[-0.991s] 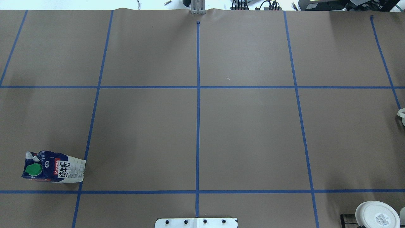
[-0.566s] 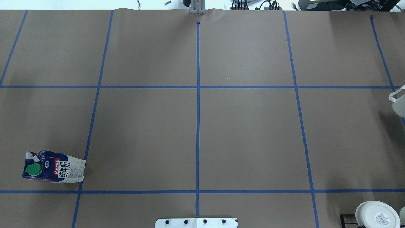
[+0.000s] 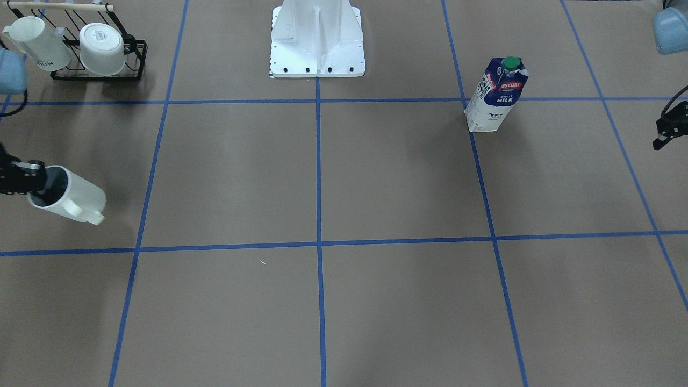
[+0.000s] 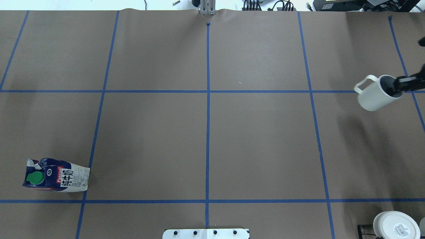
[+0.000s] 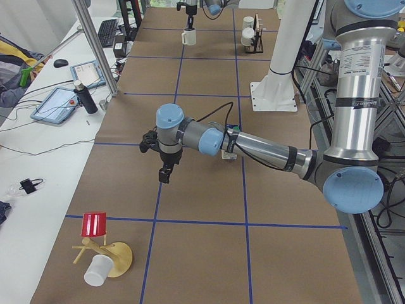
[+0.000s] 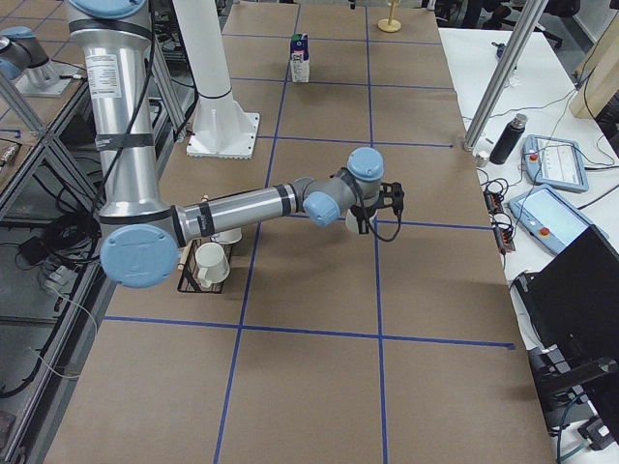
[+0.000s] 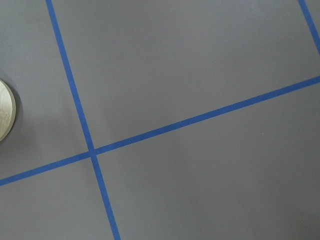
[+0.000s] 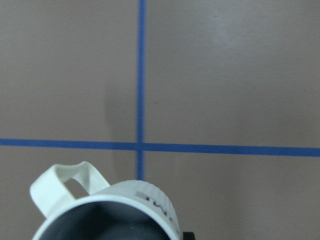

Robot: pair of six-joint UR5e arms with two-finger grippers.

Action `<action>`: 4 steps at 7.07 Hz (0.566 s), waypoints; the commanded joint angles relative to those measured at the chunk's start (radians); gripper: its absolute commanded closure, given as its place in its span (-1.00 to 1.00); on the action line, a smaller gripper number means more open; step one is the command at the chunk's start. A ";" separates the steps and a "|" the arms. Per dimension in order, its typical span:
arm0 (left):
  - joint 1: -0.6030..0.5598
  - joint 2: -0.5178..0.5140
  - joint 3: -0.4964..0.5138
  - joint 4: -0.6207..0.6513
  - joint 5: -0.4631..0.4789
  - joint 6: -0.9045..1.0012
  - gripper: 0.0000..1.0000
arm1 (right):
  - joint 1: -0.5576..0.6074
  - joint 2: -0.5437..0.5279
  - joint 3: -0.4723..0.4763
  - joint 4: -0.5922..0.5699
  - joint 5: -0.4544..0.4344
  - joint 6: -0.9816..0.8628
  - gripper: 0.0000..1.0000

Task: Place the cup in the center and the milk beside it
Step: 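Carry the white mug with the right gripper to the table center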

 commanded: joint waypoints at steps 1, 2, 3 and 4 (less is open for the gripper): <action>0.003 -0.001 0.012 0.000 0.001 0.002 -0.97 | -0.229 0.380 -0.012 -0.295 -0.178 0.328 1.00; 0.003 -0.001 0.018 0.000 0.001 0.003 -0.97 | -0.299 0.518 -0.089 -0.397 -0.212 0.352 1.00; 0.003 -0.003 0.022 0.000 -0.001 0.002 -0.97 | -0.345 0.618 -0.210 -0.388 -0.267 0.467 1.00; 0.003 -0.003 0.022 0.000 -0.001 0.002 -0.97 | -0.370 0.628 -0.261 -0.325 -0.274 0.526 1.00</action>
